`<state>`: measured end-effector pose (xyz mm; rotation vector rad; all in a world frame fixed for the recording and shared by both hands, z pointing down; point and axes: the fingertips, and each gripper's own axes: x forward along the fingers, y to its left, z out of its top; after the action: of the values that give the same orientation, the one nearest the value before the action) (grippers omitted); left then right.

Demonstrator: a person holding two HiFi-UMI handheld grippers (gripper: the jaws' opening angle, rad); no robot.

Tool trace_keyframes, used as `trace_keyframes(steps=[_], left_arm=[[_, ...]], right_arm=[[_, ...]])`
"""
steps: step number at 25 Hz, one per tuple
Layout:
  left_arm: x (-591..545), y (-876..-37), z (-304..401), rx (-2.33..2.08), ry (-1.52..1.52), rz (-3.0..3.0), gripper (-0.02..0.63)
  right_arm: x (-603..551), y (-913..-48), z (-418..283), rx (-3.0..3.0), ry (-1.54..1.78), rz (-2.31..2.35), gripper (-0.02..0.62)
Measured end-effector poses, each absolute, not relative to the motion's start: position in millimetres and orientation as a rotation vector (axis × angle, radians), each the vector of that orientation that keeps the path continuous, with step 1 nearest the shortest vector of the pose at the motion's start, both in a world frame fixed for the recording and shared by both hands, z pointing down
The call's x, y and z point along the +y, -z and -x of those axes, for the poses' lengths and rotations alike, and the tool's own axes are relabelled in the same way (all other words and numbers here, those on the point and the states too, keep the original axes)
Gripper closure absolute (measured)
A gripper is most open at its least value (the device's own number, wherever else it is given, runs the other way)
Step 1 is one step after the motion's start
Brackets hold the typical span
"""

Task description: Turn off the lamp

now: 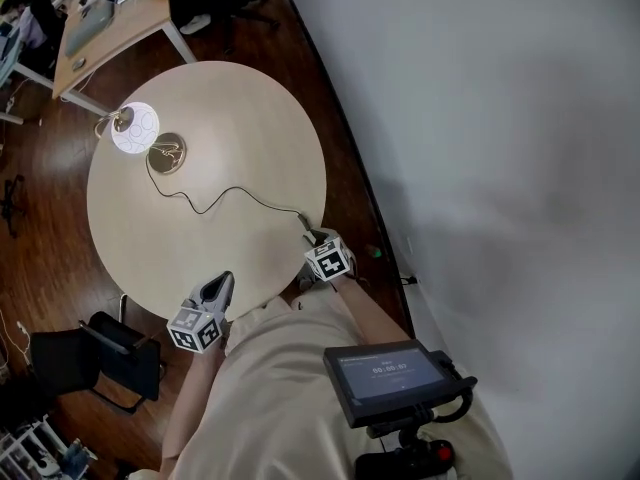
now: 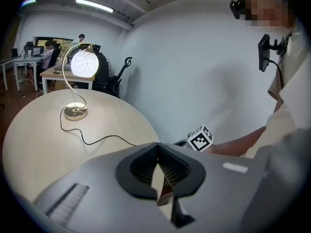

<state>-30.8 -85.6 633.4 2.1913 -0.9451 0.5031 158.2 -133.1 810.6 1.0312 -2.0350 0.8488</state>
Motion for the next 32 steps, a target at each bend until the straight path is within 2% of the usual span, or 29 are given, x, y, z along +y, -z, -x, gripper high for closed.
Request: trace_keyframes(steps=[13,32], left_arm=[[-78,-636,68,-1.046,-0.529,-2.108,0.627],[-77,-639,83,-1.092,-0.519,-2.054,0.627]], right_arm=[[-163,-870,-165,-1.945,-0.853,-1.052,0.494],[-177,-897,-154,-1.902,-0.831,-1.026,0.486]])
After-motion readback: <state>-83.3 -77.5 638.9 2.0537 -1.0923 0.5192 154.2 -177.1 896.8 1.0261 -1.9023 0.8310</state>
